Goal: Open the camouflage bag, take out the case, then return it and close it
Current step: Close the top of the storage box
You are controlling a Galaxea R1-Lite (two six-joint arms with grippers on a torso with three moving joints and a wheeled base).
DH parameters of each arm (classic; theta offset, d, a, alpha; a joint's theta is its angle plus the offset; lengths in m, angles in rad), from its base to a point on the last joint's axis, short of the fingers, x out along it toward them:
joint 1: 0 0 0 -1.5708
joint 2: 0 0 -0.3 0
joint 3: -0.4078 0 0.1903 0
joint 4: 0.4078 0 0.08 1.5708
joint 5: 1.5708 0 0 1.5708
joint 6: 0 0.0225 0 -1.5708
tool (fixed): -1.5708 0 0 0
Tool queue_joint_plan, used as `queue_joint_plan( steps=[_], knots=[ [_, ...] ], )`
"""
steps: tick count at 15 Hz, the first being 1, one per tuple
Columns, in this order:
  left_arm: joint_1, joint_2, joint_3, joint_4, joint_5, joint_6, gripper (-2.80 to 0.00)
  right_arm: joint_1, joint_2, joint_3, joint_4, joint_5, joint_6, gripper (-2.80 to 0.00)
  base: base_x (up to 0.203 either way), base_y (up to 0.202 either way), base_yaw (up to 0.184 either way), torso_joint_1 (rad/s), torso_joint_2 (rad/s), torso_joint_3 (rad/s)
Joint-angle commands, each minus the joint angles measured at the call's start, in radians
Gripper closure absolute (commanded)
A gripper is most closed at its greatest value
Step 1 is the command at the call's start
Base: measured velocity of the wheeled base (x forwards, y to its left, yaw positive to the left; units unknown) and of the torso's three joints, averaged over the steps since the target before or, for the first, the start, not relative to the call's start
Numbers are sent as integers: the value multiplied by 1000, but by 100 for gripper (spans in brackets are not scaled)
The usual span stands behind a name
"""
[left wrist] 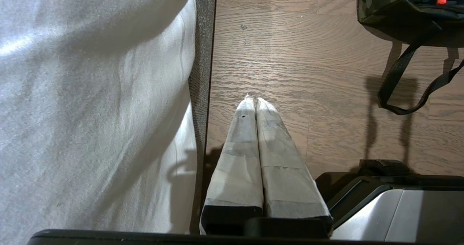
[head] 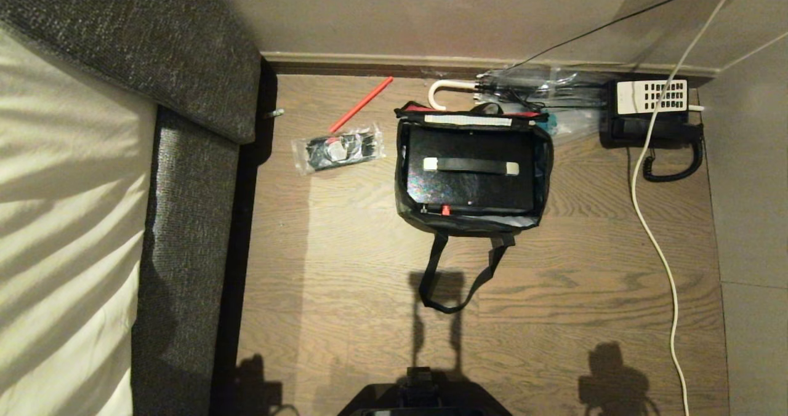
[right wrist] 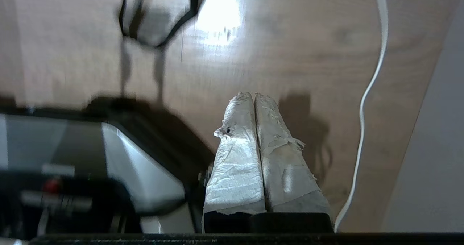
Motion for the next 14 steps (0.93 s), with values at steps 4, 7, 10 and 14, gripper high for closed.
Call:
queue_joint_plan(
  steps=[4,7,10,14],
  knots=[
    [0,0,2,-1,0,0,0,9,-116,-31,115,-165,149,0,0,0,0,0,0,0],
    [0,0,2,0,0,0,0,9,-116,-31,116,-152,127,0,0,0,0,0,0,0],
    [1,0,2,0,0,0,0,9,-116,-31,115,-152,128,0,0,0,0,0,0,0],
    [0,0,0,7,3,0,0,9,-116,-31,115,-152,128,0,0,0,0,0,0,0]
  ],
)
